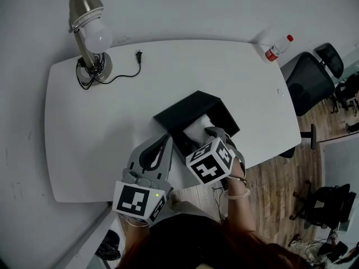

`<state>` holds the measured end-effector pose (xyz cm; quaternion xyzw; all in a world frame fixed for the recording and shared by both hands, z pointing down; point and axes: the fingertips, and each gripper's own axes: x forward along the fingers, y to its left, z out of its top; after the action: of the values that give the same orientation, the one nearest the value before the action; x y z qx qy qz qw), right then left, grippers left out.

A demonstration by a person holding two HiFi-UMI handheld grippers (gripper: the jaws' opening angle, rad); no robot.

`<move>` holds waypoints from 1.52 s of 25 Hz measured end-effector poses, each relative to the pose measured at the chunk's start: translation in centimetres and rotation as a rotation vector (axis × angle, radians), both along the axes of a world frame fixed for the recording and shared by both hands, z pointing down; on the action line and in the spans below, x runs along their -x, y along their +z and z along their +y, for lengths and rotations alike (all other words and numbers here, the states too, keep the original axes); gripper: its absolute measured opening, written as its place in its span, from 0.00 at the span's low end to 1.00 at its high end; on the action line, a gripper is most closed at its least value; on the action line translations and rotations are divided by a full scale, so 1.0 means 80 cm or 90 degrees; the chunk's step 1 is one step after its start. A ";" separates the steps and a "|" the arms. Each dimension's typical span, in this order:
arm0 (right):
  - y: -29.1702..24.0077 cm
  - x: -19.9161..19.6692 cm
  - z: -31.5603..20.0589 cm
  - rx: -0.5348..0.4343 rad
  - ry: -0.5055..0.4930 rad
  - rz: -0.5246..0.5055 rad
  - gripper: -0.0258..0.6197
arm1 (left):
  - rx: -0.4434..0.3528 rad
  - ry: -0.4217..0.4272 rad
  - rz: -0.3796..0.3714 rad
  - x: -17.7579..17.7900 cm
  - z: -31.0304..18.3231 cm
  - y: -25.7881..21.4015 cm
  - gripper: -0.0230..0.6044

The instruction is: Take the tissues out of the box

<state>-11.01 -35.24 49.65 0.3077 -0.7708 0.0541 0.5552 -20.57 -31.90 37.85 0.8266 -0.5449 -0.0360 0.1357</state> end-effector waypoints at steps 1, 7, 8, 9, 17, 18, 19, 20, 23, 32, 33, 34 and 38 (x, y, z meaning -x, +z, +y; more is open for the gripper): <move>0.000 0.000 0.000 0.003 -0.003 0.001 0.40 | 0.000 0.000 -0.001 0.000 0.001 0.000 0.08; -0.002 -0.001 0.000 0.005 -0.007 -0.004 0.37 | -0.007 0.000 -0.004 -0.001 0.007 -0.007 0.08; -0.003 -0.001 0.000 0.003 -0.006 -0.006 0.37 | -0.008 -0.001 -0.005 -0.001 0.008 -0.008 0.08; -0.004 -0.002 0.000 0.001 -0.006 -0.008 0.37 | -0.010 -0.002 -0.005 -0.001 0.010 -0.009 0.08; -0.018 -0.002 0.003 -0.034 0.002 -0.034 0.37 | -0.016 -0.008 -0.009 -0.002 0.023 -0.014 0.08; -0.022 -0.003 0.003 -0.040 0.003 -0.039 0.37 | -0.018 -0.009 -0.011 -0.002 0.025 -0.016 0.08; -0.025 -0.003 0.003 -0.046 0.005 -0.045 0.37 | -0.019 -0.011 -0.013 -0.003 0.027 -0.018 0.08; -0.028 -0.004 0.004 -0.052 0.007 -0.051 0.37 | -0.021 -0.011 -0.014 -0.004 0.029 -0.019 0.08; -0.038 -0.007 0.004 -0.069 0.017 -0.072 0.37 | -0.026 -0.010 -0.017 -0.009 0.035 -0.024 0.08; -0.076 -0.008 0.013 -0.120 0.028 -0.150 0.37 | -0.040 0.000 -0.031 -0.022 0.057 -0.037 0.08; -0.080 -0.008 0.014 -0.128 0.025 -0.157 0.37 | -0.041 0.000 -0.032 -0.023 0.060 -0.040 0.08; -0.084 -0.008 0.016 -0.134 0.023 -0.164 0.37 | -0.044 0.001 -0.034 -0.025 0.062 -0.042 0.08; -0.099 -0.007 0.023 -0.154 0.022 -0.202 0.37 | -0.052 0.004 -0.041 -0.029 0.073 -0.050 0.08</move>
<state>-10.46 -33.43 41.73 0.3730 -0.8440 0.0184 0.3850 -18.29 -26.06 33.83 0.8338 -0.5448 -0.0312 0.0839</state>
